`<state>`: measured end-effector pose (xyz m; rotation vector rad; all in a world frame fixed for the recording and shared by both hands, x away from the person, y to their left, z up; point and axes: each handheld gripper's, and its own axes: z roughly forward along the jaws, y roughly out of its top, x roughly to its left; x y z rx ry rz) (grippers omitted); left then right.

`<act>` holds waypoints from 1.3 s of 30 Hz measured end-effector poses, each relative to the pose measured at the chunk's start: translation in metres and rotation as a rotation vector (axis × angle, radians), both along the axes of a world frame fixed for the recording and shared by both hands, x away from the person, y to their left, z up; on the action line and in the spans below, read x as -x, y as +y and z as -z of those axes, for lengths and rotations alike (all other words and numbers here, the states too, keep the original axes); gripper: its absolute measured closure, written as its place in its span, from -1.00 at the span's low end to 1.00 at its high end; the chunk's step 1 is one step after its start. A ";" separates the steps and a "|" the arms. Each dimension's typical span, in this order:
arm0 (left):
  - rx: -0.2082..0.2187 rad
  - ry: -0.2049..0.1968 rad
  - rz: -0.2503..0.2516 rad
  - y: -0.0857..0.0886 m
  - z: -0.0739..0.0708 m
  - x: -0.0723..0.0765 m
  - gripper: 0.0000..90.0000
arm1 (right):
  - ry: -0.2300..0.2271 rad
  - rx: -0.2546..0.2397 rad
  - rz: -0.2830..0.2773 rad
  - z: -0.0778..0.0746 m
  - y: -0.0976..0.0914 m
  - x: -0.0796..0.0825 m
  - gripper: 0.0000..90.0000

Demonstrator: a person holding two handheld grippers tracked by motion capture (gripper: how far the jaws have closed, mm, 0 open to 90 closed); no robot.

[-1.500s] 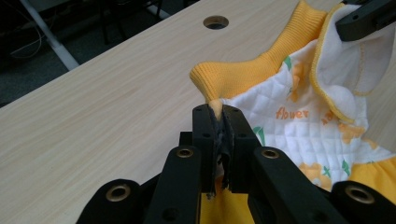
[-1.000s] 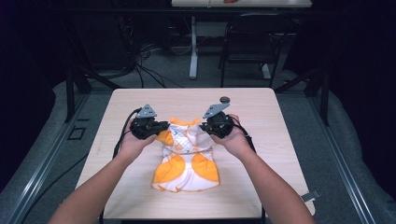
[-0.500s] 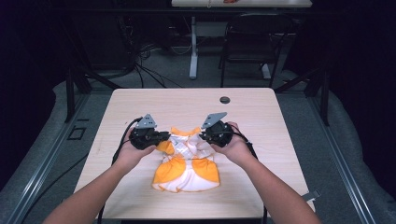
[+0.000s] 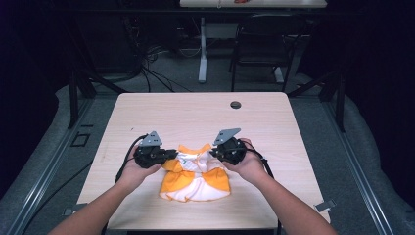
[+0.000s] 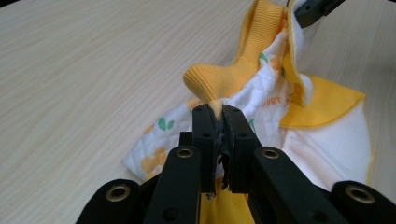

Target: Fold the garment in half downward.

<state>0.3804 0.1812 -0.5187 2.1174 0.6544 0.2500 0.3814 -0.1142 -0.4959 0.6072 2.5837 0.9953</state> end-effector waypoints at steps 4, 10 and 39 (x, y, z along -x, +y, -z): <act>0.019 0.024 0.013 0.002 0.007 0.007 0.88 | 0.031 -0.019 -0.002 0.007 -0.002 0.006 0.91; 0.019 0.051 0.030 0.001 0.017 0.018 0.88 | 0.053 -0.010 -0.004 0.020 -0.006 0.017 0.89; 0.066 0.055 -0.009 0.011 0.000 0.025 0.75 | 0.114 -0.154 0.027 0.006 -0.033 0.043 0.47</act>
